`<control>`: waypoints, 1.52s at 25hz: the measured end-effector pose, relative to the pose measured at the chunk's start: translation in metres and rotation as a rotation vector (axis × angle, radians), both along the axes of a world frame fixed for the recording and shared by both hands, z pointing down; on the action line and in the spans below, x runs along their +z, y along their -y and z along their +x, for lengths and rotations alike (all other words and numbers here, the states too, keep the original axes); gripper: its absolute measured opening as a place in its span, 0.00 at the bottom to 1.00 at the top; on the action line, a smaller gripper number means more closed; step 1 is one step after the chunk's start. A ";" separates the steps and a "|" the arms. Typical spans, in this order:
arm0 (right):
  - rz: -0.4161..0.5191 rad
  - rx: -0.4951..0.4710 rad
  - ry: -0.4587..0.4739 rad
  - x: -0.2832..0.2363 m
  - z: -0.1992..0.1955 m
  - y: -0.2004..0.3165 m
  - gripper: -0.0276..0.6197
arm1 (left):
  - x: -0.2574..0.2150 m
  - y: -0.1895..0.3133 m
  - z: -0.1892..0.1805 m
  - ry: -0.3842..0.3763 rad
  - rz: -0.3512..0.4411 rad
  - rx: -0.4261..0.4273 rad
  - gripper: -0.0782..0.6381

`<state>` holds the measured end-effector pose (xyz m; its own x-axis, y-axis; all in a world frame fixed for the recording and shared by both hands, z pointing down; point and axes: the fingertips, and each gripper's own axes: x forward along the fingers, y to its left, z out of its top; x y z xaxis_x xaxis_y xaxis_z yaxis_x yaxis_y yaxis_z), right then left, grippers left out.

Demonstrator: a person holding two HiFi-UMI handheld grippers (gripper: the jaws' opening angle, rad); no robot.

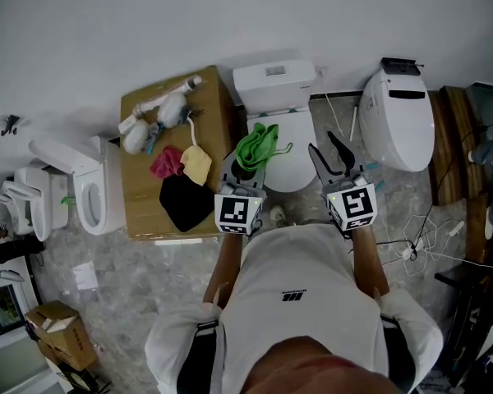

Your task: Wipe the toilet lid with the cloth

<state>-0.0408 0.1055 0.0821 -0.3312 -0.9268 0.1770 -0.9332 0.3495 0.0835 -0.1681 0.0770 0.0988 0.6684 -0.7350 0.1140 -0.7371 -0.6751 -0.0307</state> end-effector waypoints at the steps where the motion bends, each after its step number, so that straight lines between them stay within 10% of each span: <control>1: -0.003 0.006 -0.002 0.001 0.000 0.005 0.36 | 0.001 0.006 0.000 -0.001 -0.002 0.004 0.23; 14: -0.062 0.026 0.005 0.028 0.031 0.058 0.36 | 0.032 0.059 0.041 0.003 -0.056 0.048 0.23; 38: -0.391 -0.238 0.049 0.190 0.140 0.214 0.36 | 0.176 0.187 0.180 0.152 -0.327 -0.015 0.23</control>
